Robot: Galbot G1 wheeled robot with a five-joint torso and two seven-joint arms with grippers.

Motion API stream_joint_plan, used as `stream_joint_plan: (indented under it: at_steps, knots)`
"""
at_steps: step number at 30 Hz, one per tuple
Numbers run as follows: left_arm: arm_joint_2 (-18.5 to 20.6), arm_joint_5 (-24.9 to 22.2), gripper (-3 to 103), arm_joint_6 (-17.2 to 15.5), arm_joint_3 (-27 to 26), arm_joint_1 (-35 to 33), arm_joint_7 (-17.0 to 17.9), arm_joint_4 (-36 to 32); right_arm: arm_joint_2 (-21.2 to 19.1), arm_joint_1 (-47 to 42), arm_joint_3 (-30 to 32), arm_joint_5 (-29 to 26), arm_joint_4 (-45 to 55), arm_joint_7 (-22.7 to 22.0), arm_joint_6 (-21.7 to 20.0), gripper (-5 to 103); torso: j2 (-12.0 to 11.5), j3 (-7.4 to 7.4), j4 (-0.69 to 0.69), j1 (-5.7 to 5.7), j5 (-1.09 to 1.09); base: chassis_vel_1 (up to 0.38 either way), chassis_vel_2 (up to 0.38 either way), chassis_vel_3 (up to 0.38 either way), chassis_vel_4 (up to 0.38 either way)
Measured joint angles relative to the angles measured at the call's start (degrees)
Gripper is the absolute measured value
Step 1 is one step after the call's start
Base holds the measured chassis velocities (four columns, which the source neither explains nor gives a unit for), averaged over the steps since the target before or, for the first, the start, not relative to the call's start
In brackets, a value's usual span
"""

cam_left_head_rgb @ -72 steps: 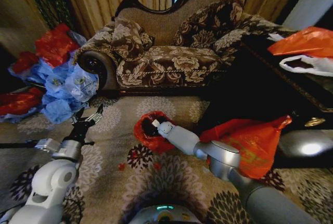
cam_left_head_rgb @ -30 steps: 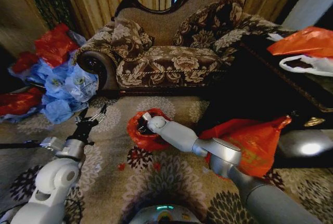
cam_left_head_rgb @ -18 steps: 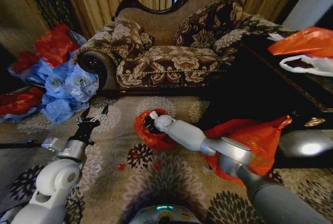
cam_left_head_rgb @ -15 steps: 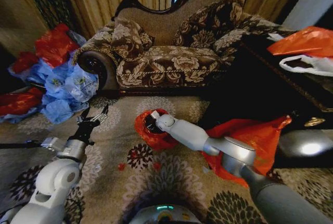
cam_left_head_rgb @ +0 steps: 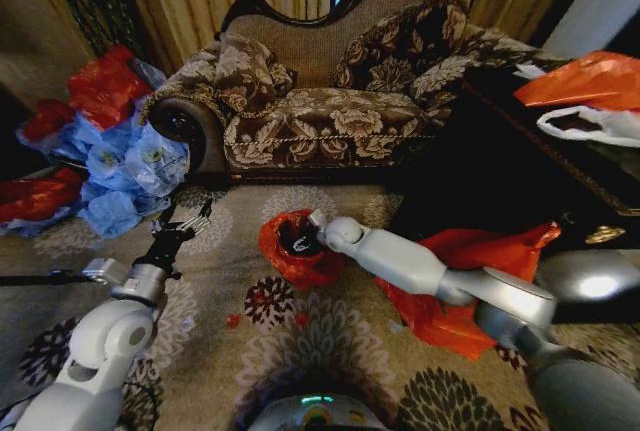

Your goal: Place a garbage bag over the trash bin.

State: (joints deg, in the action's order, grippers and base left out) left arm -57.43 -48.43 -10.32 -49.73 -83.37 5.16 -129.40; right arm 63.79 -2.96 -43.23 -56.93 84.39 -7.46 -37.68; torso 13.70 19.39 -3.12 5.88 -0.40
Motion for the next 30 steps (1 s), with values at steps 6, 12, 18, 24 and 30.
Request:
stream_joint_plan:
  at_steps: [6, 12, 18, 24, 30]
  knots:
    - [2.4, -0.1, 100, -0.7, 0.4, -1.2, 0.5, 0.2, -10.9, -3.9, 7.6, -0.4, 19.3, -5.9, 3.2, 100, 0.0, 0.0, 0.0, 0.0, 0.02, 0.0, 0.0, 0.0, 0.0]
    - [4.0, -0.1, 100, -2.6, 0.5, -5.4, 2.0, -1.5, -21.6, -16.8, 23.8, -0.5, 35.0, -9.5, 17.4, 100, 0.0, -0.01, -0.02, -0.01, 0.02, 0.0, 0.0, 0.0, 0.0]
    - [0.6, 1.4, 100, -3.2, -0.7, -12.4, 2.9, -6.2, -22.1, -37.7, 41.4, 7.2, 39.6, -7.1, 26.2, 100, 0.0, -0.02, -0.08, -0.01, -0.05, 0.0, 0.0, 0.0, 0.0]
    - [-9.8, 4.6, 100, -2.0, -6.5, -20.6, 3.2, -11.8, -19.2, -55.0, 50.3, 11.5, 46.1, -5.3, 27.7, 100, 0.0, -0.02, 0.02, -0.03, -0.16, 0.002, -0.001, 0.007, 0.009]
    - [-12.0, 8.8, 100, -1.3, -5.8, -20.6, 2.2, -12.2, -10.8, -78.9, 64.4, 23.4, 49.0, -0.3, 34.2, 100, 0.0, -0.01, -0.01, 0.0, 0.07, -0.011, -0.02, -0.005, -0.006]
